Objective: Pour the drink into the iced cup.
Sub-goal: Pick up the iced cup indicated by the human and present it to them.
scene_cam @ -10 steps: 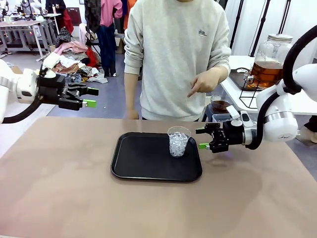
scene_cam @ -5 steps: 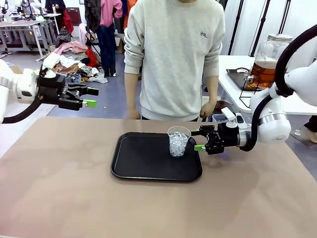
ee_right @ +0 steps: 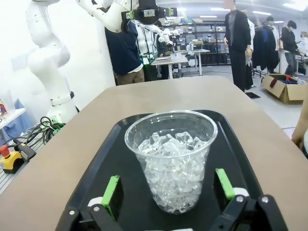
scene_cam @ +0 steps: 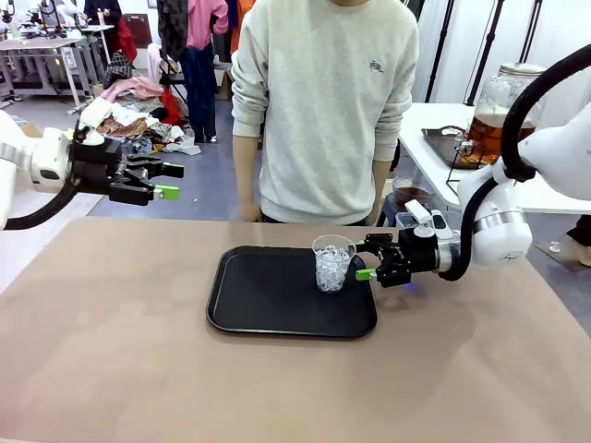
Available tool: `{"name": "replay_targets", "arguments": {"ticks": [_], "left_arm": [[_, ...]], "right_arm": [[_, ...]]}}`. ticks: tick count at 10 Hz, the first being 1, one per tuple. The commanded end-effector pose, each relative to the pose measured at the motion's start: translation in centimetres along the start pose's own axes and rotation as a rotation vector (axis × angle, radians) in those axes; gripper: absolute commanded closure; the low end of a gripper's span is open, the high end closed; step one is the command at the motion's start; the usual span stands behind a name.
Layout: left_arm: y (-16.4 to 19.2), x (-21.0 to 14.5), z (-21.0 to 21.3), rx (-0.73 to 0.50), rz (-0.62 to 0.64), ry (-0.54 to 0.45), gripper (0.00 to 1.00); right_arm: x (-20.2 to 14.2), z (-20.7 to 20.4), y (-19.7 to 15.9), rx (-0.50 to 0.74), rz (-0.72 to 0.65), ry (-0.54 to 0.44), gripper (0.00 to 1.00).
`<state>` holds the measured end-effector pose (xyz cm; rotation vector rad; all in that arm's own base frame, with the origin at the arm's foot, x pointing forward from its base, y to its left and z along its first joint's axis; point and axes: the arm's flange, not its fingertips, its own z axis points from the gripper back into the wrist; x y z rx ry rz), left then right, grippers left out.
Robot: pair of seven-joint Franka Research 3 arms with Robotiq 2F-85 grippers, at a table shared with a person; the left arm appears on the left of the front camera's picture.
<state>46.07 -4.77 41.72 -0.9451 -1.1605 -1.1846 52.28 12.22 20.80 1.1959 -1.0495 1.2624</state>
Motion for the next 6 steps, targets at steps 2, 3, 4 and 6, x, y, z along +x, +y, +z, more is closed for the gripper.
{"name": "replay_targets", "arguments": {"ticks": [2,3,4,6], "left_arm": [[-0.08,0.11,0.06,0.001,-0.004,-0.001,0.0],[-0.08,0.11,0.06,0.001,-0.004,-0.001,0.0],[-0.08,0.11,0.06,0.001,-0.004,-0.001,0.0],[-0.08,0.11,0.06,0.001,-0.004,-0.001,0.0]], "right_arm": [[0.14,-0.74,-1.03,0.037,-0.026,0.004,0.0],[0.04,-0.92,-1.18,0.039,-0.027,0.006,0.0],[0.05,-1.09,-1.28,0.042,-0.027,0.007,0.0],[0.05,-1.41,-1.42,0.047,-0.027,0.01,0.0]]}}
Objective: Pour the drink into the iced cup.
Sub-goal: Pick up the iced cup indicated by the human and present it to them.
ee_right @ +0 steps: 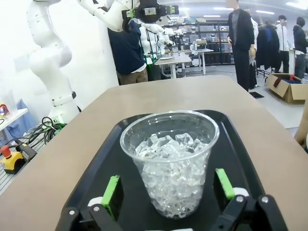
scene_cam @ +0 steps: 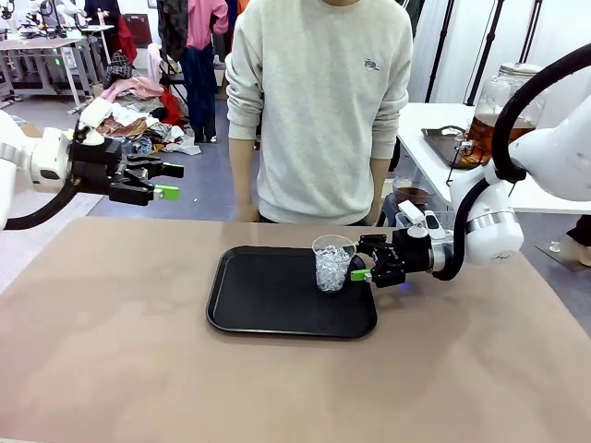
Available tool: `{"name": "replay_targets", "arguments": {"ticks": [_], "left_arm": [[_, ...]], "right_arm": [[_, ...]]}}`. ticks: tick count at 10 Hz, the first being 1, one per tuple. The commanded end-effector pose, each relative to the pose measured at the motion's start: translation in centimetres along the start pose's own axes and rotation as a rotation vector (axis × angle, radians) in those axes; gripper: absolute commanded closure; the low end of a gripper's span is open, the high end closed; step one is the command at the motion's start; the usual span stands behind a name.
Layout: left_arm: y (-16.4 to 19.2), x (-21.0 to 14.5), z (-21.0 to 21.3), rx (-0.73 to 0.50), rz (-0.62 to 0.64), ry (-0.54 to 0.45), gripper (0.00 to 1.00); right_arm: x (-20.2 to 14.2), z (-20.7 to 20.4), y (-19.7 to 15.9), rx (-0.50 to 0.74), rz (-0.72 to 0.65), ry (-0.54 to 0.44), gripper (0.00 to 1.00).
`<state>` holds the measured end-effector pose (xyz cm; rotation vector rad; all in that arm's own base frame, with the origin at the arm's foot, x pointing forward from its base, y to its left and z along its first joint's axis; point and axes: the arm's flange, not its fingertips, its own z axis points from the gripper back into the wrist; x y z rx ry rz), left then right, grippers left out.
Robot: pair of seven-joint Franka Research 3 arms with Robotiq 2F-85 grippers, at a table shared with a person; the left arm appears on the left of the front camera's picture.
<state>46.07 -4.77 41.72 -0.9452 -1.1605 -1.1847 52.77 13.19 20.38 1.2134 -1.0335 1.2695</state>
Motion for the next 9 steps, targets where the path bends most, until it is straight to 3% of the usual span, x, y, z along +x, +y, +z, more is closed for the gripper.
{"name": "replay_targets", "arguments": {"ticks": [1,9], "left_arm": [[-0.1,0.1,0.1,0.001,-0.004,-0.001,0.0],[-0.1,0.1,0.1,0.001,-0.004,-0.001,0.0]], "right_arm": [[0.3,-0.6,-1.0,0.029,-0.021,0.01,0.0],[-0.3,-3.2,-1.9,0.068,-0.06,0.023,0.0]]}}
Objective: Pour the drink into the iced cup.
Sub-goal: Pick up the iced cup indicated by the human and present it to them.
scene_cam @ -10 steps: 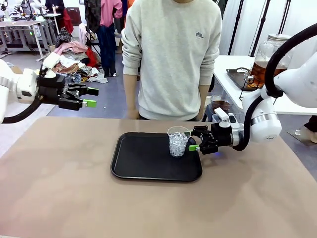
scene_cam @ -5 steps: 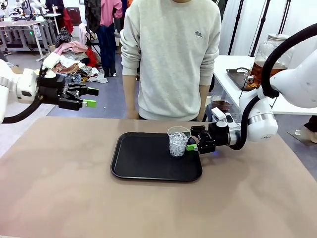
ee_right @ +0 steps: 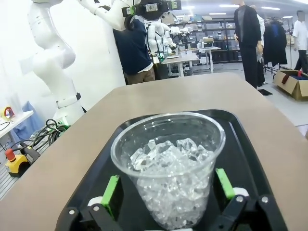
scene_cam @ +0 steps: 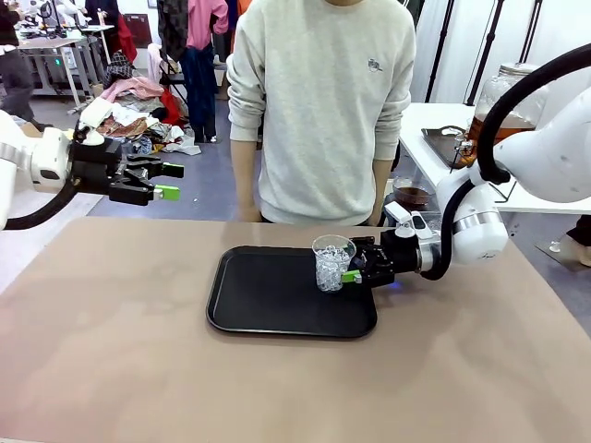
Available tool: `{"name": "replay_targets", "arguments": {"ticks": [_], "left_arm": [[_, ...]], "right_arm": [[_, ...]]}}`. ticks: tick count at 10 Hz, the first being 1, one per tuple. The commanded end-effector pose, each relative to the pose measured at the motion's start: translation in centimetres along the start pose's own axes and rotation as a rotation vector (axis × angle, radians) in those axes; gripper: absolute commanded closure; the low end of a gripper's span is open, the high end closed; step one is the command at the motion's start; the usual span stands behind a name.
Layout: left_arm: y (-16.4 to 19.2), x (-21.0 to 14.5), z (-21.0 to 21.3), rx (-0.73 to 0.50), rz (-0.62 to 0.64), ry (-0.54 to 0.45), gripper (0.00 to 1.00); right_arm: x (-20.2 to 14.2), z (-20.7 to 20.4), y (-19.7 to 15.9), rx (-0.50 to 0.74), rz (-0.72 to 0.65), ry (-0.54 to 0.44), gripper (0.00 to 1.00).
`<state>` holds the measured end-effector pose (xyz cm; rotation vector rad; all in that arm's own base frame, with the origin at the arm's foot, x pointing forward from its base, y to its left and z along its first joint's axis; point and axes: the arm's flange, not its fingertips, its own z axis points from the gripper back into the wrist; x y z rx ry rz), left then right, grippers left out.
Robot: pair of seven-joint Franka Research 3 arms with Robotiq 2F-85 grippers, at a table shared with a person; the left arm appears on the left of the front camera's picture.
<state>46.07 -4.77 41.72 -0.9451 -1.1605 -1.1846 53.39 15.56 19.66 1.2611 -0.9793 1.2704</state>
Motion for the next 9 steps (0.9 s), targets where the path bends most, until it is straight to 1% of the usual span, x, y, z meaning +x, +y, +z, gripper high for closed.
{"name": "replay_targets", "arguments": {"ticks": [1,6,9], "left_arm": [[-0.1,0.1,0.1,0.001,-0.004,-0.001,0.0],[-0.1,0.1,0.1,0.001,-0.004,-0.001,0.0],[-0.1,0.1,0.1,0.001,-0.004,-0.001,0.0]], "right_arm": [[0.1,-1.2,-1.1,0.033,-0.029,0.028,0.0],[-0.1,-2.7,-1.2,0.029,-0.034,0.046,0.0],[0.1,-2.9,-1.2,0.022,-0.024,0.024,0.0]]}}
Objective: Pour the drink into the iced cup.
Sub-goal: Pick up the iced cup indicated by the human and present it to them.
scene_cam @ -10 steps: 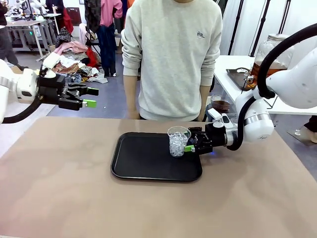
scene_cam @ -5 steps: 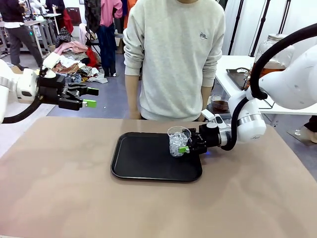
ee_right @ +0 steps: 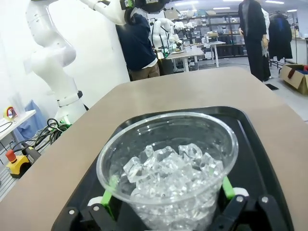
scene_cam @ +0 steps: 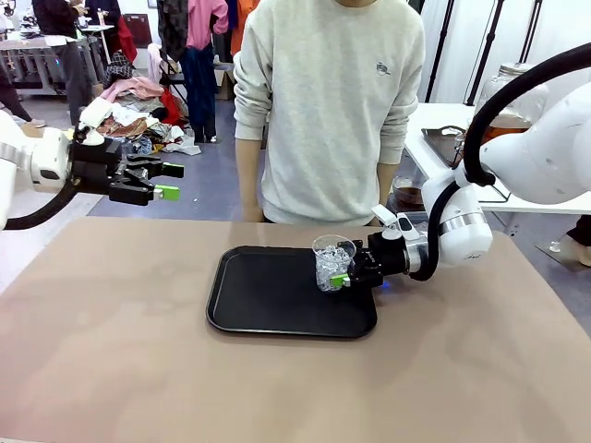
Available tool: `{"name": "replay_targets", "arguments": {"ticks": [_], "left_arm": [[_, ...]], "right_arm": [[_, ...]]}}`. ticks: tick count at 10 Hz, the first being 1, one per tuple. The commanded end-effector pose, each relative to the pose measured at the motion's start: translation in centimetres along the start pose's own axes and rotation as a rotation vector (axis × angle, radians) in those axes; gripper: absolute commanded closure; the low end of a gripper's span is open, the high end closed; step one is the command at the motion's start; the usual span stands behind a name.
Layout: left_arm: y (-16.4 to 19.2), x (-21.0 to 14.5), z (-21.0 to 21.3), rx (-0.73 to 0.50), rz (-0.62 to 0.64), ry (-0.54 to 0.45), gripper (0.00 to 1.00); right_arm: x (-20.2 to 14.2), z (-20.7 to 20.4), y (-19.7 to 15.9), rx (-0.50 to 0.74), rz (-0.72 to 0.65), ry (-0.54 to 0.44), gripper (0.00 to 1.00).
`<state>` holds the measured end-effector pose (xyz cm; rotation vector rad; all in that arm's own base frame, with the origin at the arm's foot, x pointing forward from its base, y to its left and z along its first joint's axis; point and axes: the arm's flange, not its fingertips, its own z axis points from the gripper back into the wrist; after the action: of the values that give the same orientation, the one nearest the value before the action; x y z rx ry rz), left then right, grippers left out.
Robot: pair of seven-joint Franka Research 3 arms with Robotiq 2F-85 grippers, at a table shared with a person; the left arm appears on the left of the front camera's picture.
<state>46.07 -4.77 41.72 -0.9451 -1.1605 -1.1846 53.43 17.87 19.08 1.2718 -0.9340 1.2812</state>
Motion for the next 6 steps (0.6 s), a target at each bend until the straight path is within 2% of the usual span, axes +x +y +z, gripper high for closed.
{"name": "replay_targets", "arguments": {"ticks": [1,2,4,6], "left_arm": [[-0.08,0.11,0.06,0.001,-0.004,-0.001,0.0],[-0.08,0.11,0.06,0.001,-0.004,-0.001,0.0],[-0.08,0.11,0.06,0.001,-0.004,-0.001,0.0],[-0.08,0.11,0.06,0.001,-0.004,-0.001,0.0]], "right_arm": [[0.45,-0.67,-0.87,-0.003,-0.003,-0.007,0.0],[0.53,-0.75,-0.91,-0.001,-0.005,-0.021,0.05],[0.62,-0.91,-0.98,0.005,-0.011,-0.047,0.36],[0.64,-1.02,-1.09,0.011,-0.01,-0.053,0.36]]}}
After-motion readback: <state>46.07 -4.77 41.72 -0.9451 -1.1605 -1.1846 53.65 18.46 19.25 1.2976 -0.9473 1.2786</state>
